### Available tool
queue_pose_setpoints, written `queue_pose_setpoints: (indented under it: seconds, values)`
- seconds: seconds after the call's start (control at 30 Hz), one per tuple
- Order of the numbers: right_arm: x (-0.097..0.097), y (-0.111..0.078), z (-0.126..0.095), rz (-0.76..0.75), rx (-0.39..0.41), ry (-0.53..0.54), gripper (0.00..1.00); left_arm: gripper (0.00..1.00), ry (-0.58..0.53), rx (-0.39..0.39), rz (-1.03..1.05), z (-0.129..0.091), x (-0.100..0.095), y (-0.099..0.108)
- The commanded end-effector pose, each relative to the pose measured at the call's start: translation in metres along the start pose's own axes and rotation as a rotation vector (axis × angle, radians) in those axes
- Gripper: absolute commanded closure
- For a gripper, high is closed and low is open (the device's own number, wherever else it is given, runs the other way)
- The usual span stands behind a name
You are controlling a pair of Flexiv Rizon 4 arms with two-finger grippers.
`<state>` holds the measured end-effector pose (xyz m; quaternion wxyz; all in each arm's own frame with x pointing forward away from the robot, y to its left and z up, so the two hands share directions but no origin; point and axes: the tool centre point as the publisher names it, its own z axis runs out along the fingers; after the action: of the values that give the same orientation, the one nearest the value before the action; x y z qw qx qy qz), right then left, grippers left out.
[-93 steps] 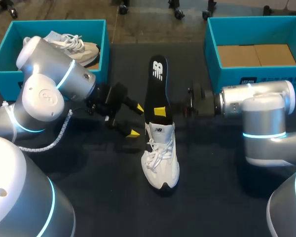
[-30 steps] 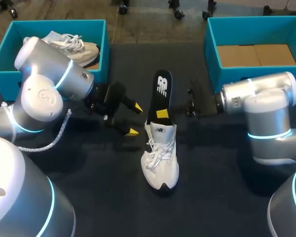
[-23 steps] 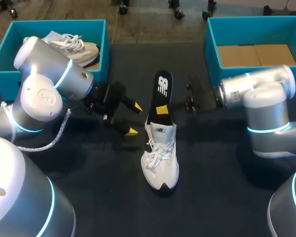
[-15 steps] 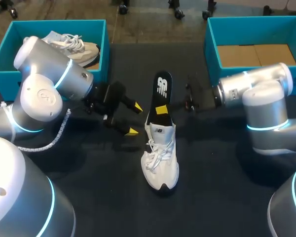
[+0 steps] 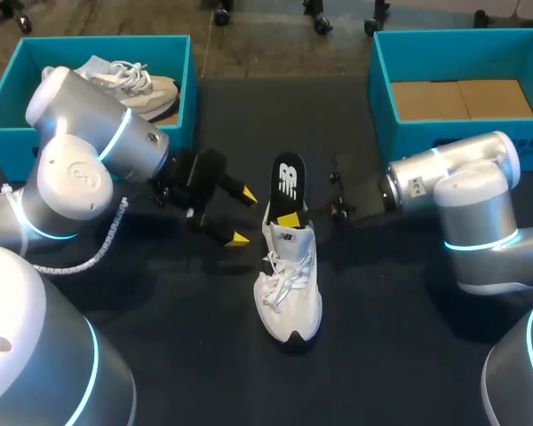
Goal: Take the shoe out of the shoebox, open the shoe tongue, remove and reinsert the insole, then place the shoe into the shoebox
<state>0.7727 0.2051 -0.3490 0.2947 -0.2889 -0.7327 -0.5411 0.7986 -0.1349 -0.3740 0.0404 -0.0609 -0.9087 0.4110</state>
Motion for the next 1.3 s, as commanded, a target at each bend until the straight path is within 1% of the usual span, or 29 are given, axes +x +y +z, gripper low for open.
queue_pose_setpoints:
  seconds: [0.03,0.07,0.1,0.17,0.27,0.47,0.63,0.87,0.93,1.0,1.03,1.1,1.3]
  values:
    - [-0.003,-0.006,0.006,0.013,0.008,0.007,1.0,0.0,-0.002,-0.004,-0.003,0.001,0.001,0.001]
    - [-0.003,-0.006,0.006,0.013,0.008,0.007,1.0,0.0,-0.001,-0.004,-0.003,0.001,0.001,0.001]
    - [-0.003,-0.006,0.005,0.012,0.008,0.007,0.98,0.0,0.0,-0.004,-0.003,0.001,0.002,0.001]
    - [-0.003,-0.002,0.003,0.004,0.012,0.0,0.85,0.0,0.002,-0.004,-0.002,0.002,0.002,0.001]
    - [-0.001,0.003,-0.001,-0.007,0.016,-0.009,0.76,0.0,0.004,-0.003,0.0,0.002,0.003,0.001]
    - [0.003,0.015,-0.008,-0.029,0.026,-0.028,0.71,0.0,0.001,-0.001,-0.002,-0.001,0.003,0.002]
    - [0.003,0.024,-0.014,-0.043,0.034,-0.041,0.69,0.0,-0.003,0.002,-0.004,-0.002,0.003,0.003]
    - [0.0,0.036,-0.017,-0.07,0.043,-0.045,0.69,0.0,-0.001,0.001,-0.002,-0.002,0.004,0.003]
    - [-0.002,0.038,-0.017,-0.07,0.051,-0.04,0.71,0.0,-0.001,0.001,-0.001,-0.003,0.004,0.003]
    - [-0.004,0.038,-0.015,-0.064,0.06,-0.034,0.82,0.0,0.0,0.0,0.0,-0.003,0.005,0.003]
    - [-0.005,0.038,-0.014,-0.058,0.064,-0.033,0.98,0.0,0.0,0.0,0.0,-0.003,0.005,0.003]
    - [-0.005,0.036,-0.013,-0.053,0.065,-0.029,1.0,0.0,0.0,-0.001,0.001,-0.003,0.005,0.003]
    - [-0.004,0.023,-0.009,-0.014,0.063,-0.012,1.0,0.0,0.003,-0.002,0.006,-0.003,0.007,0.001]
